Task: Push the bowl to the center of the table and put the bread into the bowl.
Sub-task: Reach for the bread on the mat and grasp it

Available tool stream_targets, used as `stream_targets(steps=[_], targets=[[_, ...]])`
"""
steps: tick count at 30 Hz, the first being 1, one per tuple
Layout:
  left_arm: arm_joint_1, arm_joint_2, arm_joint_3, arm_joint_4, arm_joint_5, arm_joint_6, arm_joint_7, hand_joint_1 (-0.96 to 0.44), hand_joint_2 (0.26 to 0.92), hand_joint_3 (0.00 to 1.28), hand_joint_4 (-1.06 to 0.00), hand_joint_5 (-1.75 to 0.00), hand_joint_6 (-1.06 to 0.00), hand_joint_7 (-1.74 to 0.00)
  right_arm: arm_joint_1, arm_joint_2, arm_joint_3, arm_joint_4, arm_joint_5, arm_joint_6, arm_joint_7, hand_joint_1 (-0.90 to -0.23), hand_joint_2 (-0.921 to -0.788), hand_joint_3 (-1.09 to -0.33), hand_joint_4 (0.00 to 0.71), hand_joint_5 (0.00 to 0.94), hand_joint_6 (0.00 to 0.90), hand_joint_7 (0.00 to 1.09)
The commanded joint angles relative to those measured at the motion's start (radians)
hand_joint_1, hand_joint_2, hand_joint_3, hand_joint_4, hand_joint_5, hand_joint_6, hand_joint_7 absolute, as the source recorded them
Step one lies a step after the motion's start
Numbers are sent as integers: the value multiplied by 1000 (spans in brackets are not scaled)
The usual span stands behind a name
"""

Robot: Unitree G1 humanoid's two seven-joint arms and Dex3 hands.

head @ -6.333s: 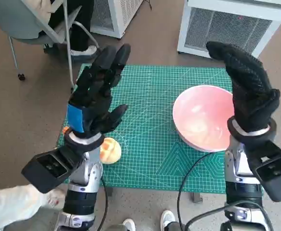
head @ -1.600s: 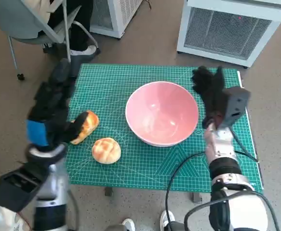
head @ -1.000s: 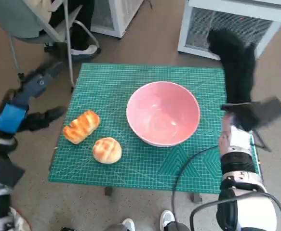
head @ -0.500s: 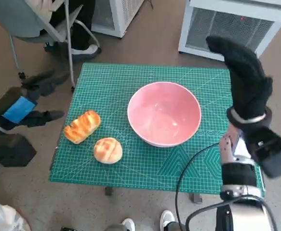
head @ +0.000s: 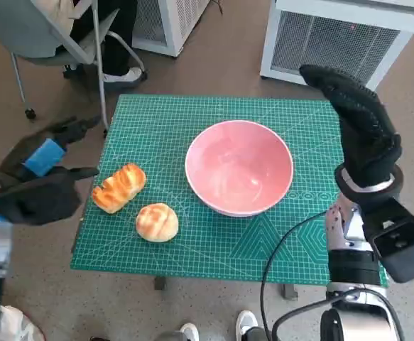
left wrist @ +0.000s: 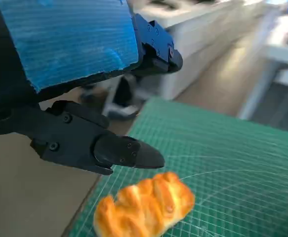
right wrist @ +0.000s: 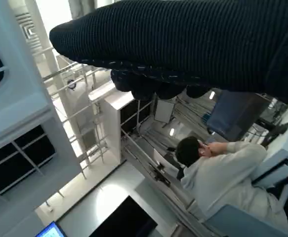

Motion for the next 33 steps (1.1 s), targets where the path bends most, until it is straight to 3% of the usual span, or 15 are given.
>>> stream_targets(steps=[1, 19, 33], targets=[[40, -56, -73, -138, 73, 222, -41, -752, 921, 351, -187, 0, -164, -1, 46, 11, 12, -11, -25, 20, -30, -607, -921, -746, 271, 4, 148, 423], [13, -137, -187, -75, 106, 333, 7, -743, 921, 394, -147, 0, -150, 0, 66, 12, 30, -31, -50, 40, -76, -623, -921, -743, 268, 0, 128, 453], [0, -187, -247, 31, 124, 348, 56, -731, 921, 382, -141, 0, -145, 0, 82, 10, 35, -50, -44, 53, -81, -620, -921, -744, 260, 0, 114, 473]])
